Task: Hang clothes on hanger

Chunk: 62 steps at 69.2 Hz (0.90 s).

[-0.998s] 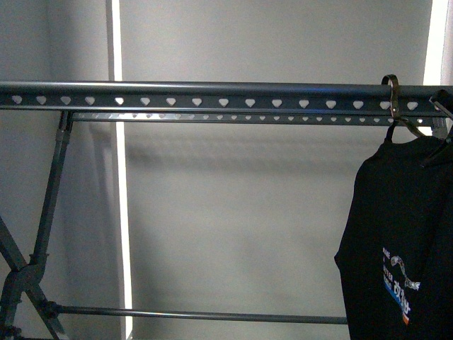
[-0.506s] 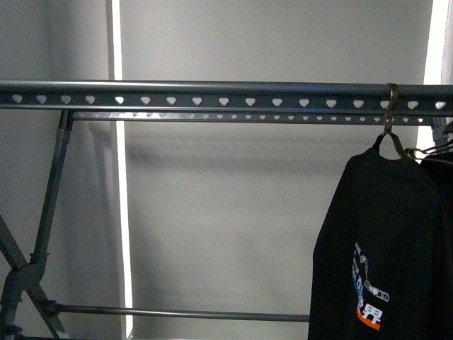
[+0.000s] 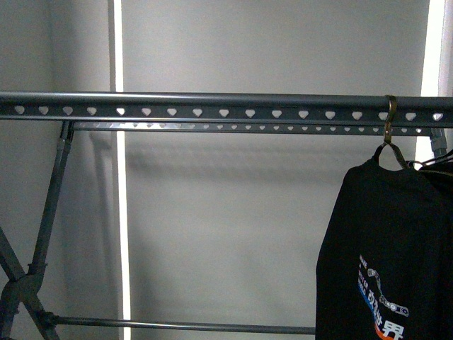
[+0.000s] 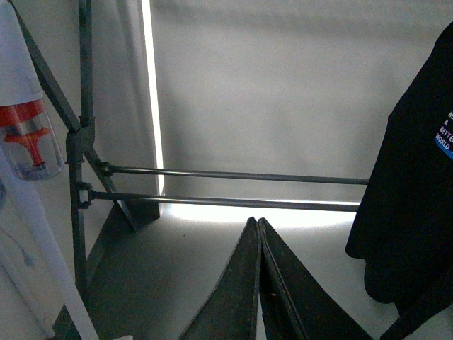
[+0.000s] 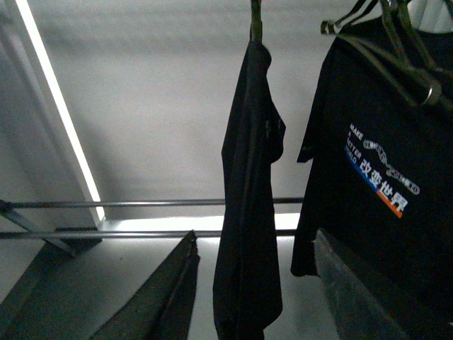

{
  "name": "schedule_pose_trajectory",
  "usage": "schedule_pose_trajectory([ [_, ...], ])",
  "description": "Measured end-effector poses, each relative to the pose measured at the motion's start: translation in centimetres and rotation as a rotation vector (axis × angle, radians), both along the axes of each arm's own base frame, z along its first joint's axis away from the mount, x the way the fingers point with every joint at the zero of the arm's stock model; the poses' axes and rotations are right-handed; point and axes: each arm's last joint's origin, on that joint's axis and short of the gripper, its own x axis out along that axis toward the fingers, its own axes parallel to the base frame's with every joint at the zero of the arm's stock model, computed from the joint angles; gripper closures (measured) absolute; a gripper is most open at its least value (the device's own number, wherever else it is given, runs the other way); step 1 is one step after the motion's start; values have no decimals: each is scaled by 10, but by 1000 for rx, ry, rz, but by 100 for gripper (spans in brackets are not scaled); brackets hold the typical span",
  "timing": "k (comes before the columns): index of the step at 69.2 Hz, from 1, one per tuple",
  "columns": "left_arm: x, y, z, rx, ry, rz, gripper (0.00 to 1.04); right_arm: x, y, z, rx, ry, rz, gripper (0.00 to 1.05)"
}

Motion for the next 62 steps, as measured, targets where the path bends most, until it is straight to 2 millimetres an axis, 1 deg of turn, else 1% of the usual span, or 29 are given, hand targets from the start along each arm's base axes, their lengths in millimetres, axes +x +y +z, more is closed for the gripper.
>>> schedule_pose_trajectory([
  [4, -1, 0, 0, 0, 1, 0, 101, -4, 6, -7, -7, -1, -22, 70],
  [8, -4, 0, -1, 0, 10, 1, 101, -7, 10, -11, -11, -11, 3, 81],
  [9, -5, 0, -2, 0, 18, 0, 101, -8, 10, -12, -12, -13, 6, 82],
  [11, -9, 0, -4, 0, 31, -1, 101, -10, 11, -14, -14, -19, 12, 90],
  [15, -12, 0, -3, 0, 11, 0, 101, -12, 11, -19, -15, -16, 8, 100],
  [17, -12, 0, -3, 0, 7, 0, 101, -13, 11, -22, -18, -14, 5, 104],
  [19, -12, 0, -3, 0, 6, 0, 101, -15, 11, -25, -17, -13, 6, 102],
  [32, -12, 0, -3, 0, 5, 0, 101, -21, 11, -36, -17, -17, 7, 102],
  [62, -12, 0, -3, 0, 5, 0, 101, -33, 11, -51, -17, -18, 7, 102],
])
